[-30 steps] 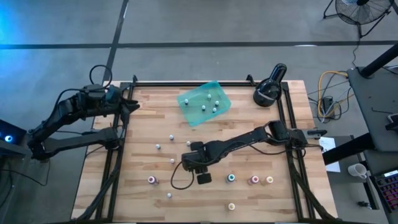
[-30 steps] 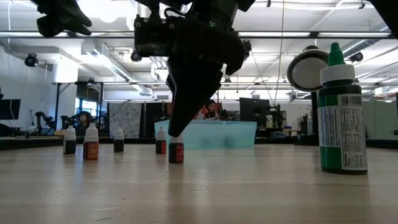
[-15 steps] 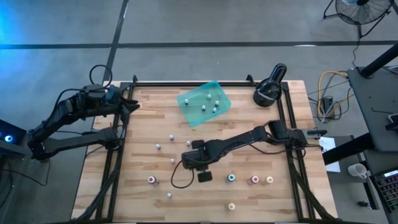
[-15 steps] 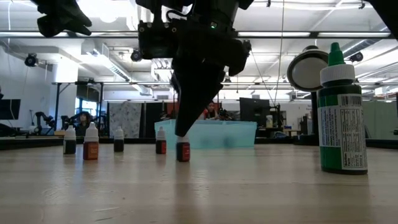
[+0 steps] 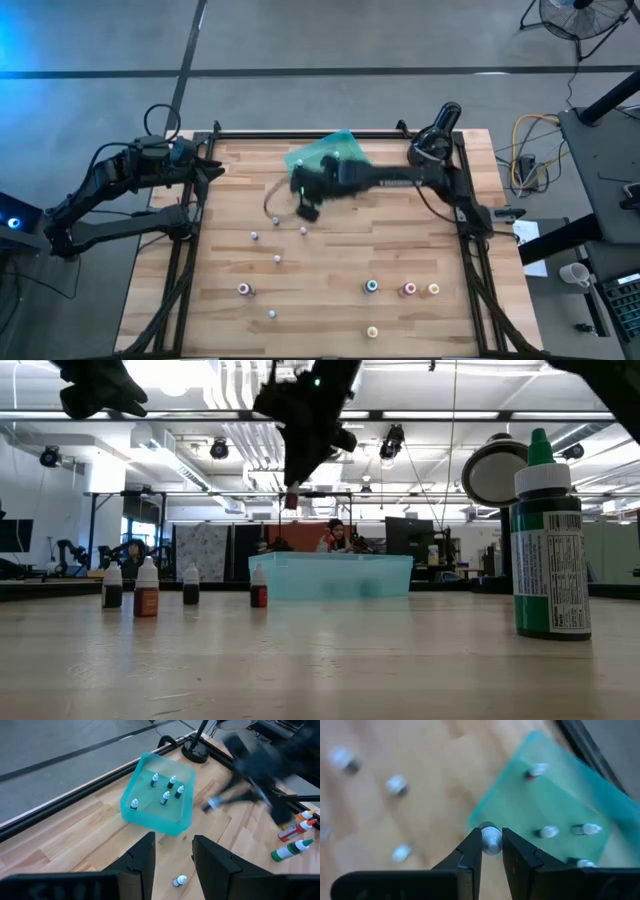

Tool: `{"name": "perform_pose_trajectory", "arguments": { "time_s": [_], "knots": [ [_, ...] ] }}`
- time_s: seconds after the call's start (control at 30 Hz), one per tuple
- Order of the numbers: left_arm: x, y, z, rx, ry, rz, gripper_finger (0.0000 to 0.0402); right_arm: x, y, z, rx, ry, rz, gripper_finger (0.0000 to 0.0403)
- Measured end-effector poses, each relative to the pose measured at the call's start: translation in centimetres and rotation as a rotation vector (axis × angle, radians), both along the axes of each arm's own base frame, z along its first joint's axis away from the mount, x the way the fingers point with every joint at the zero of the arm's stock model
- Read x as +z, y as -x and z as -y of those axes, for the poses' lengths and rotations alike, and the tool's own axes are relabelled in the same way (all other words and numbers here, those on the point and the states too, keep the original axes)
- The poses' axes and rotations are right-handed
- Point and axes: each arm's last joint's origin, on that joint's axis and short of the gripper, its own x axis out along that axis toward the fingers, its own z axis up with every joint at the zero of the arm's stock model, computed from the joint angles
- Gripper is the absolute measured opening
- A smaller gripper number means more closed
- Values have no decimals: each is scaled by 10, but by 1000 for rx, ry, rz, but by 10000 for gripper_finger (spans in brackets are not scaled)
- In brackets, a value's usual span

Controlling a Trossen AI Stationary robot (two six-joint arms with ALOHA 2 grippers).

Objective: Pick & Place food coloring
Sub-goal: Put the violet small food coloring into the green bin

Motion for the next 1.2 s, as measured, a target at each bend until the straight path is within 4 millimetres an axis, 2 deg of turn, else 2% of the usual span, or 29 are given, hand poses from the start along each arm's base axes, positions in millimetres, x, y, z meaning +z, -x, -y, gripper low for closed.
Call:
{"name": "perform_pose_trajectory", "arguments": {
  "time_s": [0.07, 0.23, 0.53, 0.7, 1.0, 1.2],
  "knots": [
    [0, 0, 0, 0, 0, 0, 103, 0, -1, 28, -77, -32, 22, 55],
    [0, 0, 0, 0, 0, 0, 103, -20, -3, 82, -198, -60, 0, 55],
    [-4, -1, 0, 4, 10, -9, 103, -51, 1, 138, -306, -43, -60, 54],
    [-6, -2, -1, 8, 22, -14, 103, -69, 2, 151, -356, -89, -82, 54],
    [-7, -2, -1, 12, 29, -15, 103, -95, 1, 158, -397, -173, -131, 54],
    [-7, -3, -2, 14, 28, -17, 103, -97, 2, 161, -413, -167, -120, 54]
  ]
}}
